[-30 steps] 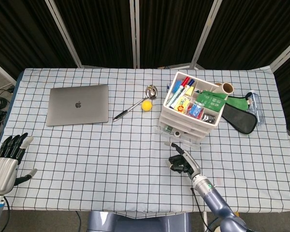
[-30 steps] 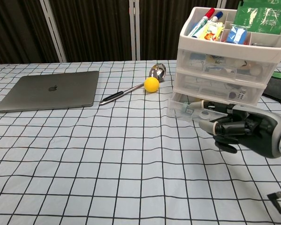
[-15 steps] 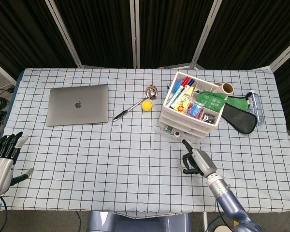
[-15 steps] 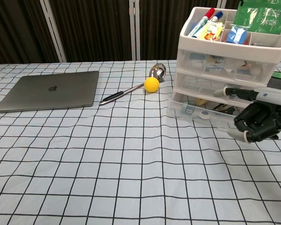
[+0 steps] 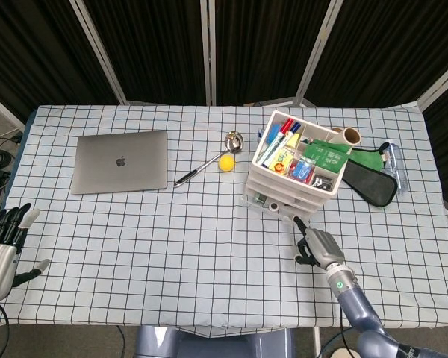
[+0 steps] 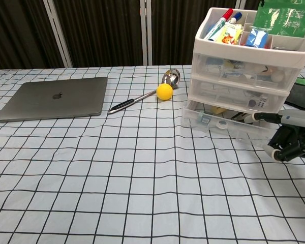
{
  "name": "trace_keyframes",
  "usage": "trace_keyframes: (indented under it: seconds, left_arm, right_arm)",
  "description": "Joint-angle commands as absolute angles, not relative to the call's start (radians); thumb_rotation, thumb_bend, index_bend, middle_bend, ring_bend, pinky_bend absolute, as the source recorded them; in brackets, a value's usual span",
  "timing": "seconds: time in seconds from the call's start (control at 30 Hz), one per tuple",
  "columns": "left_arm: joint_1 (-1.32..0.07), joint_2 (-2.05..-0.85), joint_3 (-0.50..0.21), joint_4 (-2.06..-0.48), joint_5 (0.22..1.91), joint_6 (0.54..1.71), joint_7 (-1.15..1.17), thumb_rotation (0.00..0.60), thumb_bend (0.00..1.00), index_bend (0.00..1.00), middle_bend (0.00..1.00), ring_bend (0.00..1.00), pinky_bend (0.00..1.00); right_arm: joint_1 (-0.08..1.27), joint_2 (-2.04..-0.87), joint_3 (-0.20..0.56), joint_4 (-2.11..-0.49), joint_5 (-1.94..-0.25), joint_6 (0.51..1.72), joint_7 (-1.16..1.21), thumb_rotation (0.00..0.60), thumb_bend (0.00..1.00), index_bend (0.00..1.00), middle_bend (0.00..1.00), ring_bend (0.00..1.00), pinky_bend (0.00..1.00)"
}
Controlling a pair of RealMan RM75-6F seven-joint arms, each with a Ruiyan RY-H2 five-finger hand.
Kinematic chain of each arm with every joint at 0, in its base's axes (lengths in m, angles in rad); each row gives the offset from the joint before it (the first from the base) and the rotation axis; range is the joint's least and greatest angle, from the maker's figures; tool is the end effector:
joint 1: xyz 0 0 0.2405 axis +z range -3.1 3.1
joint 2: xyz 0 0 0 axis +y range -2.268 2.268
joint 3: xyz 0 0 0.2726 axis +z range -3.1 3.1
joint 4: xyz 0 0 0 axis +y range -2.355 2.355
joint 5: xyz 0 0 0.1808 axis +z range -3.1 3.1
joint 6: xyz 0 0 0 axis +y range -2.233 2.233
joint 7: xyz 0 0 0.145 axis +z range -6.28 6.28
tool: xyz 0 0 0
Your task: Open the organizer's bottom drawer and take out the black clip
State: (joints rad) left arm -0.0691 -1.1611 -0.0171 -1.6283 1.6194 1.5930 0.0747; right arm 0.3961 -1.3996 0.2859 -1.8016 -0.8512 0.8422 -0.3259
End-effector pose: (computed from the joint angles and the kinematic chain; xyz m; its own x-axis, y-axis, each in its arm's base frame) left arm -0.2928 0.1684 0.1823 0.4087 -0.0712 0.9099 0.9035 -0.1091 -0.4144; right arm -0.2315 -0.2690 0.0399 0.0095 -0.5107 0.8597 -0.9953 0.0778 0.0572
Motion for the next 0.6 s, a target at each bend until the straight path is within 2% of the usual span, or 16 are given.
trace_keyframes:
  seconds: [0.03,0.27,0.6]
  left_arm:
    - [-0.069,-1.161,-0.017,-1.628,1.622,1.594,0.074,0.6,0.17,0.0,0.0,0.0,0.0]
    - [-0.069,-1.161,-0.016,-1.629,1.624,1.592,0.076,0.6,0.17,0.0,0.0,0.0,0.0]
    - [-0.071,-1.16,-0.015,-1.63,1.625,1.586,0.077,0.6,0.17,0.0,0.0,0.0,0.0]
  right_arm:
    - [0.435,-1.421,0.273,-1.791,-0.795,0.869,-0.351,0.6,0.53,0.09,0.85,0.94,0.86]
    - [0.469,-1.449,0.265,-1.762,-0.749,0.892,-0.339,0.6,0.53,0.13,0.85,0.94,0.86]
    - [0.491,-1.47,0.238,-1.76,-0.745,0.916,-0.31,0.6,0.54,0.39,0.86,0.94,0.86]
